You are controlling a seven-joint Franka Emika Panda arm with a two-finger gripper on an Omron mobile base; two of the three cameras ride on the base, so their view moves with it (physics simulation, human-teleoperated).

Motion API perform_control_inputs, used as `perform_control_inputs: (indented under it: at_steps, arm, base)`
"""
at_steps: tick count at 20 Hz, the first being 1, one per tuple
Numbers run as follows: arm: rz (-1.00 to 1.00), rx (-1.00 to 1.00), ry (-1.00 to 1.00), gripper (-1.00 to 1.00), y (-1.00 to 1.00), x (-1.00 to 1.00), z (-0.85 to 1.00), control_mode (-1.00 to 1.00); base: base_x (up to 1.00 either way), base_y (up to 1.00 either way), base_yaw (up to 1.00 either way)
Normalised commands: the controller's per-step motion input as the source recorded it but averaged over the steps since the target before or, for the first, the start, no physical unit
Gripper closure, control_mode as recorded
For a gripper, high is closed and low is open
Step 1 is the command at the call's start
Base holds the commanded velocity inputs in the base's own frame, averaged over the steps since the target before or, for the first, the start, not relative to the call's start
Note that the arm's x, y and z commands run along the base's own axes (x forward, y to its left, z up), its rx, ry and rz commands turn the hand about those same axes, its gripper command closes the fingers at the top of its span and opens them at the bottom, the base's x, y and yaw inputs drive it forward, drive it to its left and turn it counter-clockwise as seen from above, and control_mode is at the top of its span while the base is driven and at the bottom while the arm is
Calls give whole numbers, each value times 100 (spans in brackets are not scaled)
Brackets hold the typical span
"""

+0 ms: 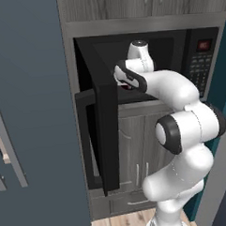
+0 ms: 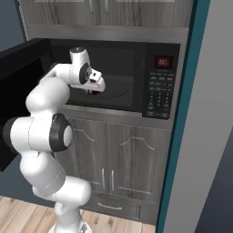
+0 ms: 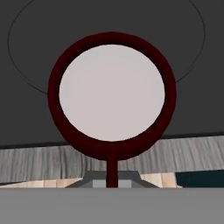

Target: Pick the mug from the counter and place it inside the microwave. Then close the microwave.

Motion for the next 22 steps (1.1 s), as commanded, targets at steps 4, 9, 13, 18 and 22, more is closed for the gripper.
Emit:
perform_control_inputs:
  at_steps: [4,9,13,18,22]
  arm:
    - [0,0,-1,100,0,12,-10,-100]
    - [0,0,0,100,0,17,-18,-100]
    - [0,0,0,100,-3,22,-7,-100]
    - [0,0,0,100,-5,31,-6,-100]
    - [0,0,0,100,-3,30,0,-100]
  base:
    - [0,0,0]
    - [0,0,0]
    - [0,0,0]
    - [0,0,0]
    - [0,0,0]
